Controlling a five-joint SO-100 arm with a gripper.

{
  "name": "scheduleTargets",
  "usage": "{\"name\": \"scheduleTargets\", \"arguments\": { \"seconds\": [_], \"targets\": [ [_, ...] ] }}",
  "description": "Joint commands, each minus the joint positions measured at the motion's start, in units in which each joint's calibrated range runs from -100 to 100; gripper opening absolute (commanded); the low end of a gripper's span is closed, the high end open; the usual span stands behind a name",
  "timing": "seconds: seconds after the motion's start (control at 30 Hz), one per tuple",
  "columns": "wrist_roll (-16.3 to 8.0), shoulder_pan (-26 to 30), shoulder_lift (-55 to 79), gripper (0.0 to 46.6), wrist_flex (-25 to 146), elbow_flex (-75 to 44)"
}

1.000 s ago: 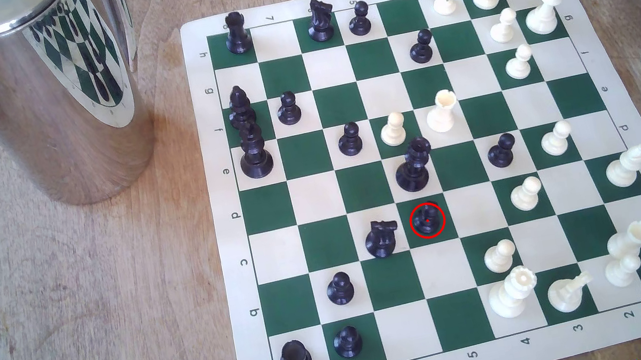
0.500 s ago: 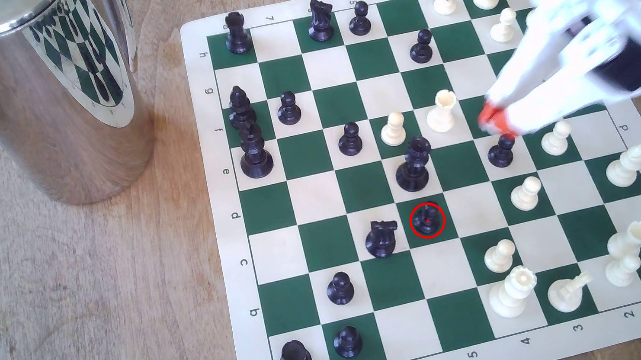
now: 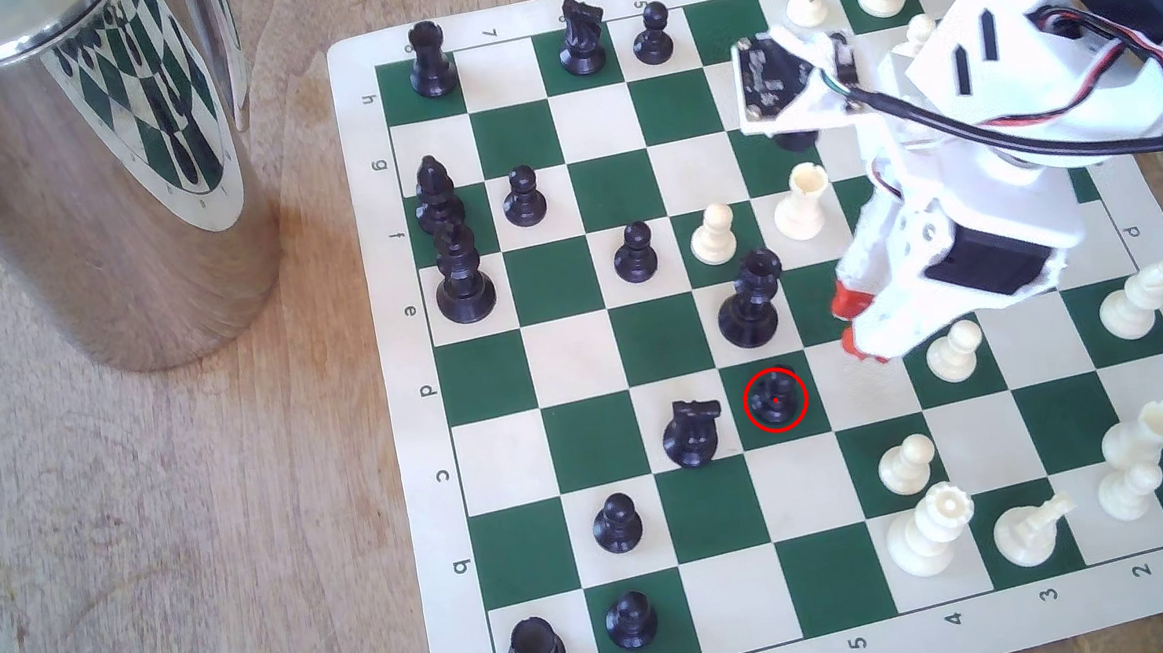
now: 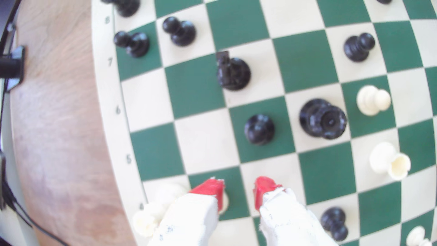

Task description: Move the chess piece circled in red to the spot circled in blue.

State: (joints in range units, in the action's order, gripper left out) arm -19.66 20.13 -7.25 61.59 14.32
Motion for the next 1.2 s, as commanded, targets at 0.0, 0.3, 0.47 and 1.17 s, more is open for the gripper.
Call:
{"name": "scheduleTargets", "arguments": {
  "seconds": [0.0,0.3,0.47,1.17],
  "targets": [
    [-0.34,0.32,-0.31,13.5,-0.5,-5.44],
    [-0.93,1.1,7.59,14.4,1.55,-10.24],
    [-0.59,0.4,9.79,14.1,0.81,-9.97],
    [0.73,-1.63,16.33,17.4,-3.85,-9.7]
  ]
}}
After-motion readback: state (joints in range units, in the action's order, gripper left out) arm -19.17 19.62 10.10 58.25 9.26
